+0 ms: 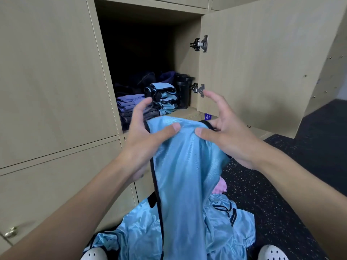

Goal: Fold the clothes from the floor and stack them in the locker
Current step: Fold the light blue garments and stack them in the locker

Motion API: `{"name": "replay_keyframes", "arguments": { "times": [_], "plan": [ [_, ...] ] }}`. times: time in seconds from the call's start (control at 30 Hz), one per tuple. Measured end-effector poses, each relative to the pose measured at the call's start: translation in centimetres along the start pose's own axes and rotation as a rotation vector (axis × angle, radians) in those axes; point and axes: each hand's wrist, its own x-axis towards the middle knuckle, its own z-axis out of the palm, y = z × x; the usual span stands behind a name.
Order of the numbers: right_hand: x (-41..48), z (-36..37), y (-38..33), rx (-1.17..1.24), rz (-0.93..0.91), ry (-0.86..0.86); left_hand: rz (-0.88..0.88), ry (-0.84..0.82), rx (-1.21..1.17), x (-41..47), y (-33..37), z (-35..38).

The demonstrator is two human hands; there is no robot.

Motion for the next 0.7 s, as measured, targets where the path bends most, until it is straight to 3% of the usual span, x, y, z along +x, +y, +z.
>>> {"name": "replay_keyframes", "arguments": {
  "times": [0.07, 0.17, 0.33, 0.53, 0.7],
  "plan": [
    [-0.1, -0.1, -0.2, 0.024, -0.003, 0.010, -0.077, -0.149, -0.009, -0.6, -0.3, 0.4],
    [0.1, 0.1, -0.1, 0.015, 0.010, -0.013, -0.051, -0.195, 0.027, -1.1, 0.0, 1.1],
    [0.2, 0.4, 0.0, 0.000, 0.033, -0.041, -0.104, -0.123, 0.096, -1.4, 1.0, 1.8],
    [-0.1, 0.0, 0.1, -0.062, 0.093, -0.016, -0.073, 0.097, -0.043, -0.4, 2.4, 1.7],
    [0.6, 1.1, 1.7, 0.136, 0.044, 0.267, -0.080, 0.147, -0.133, 0.0, 3.4, 0.7]
  ]
}}
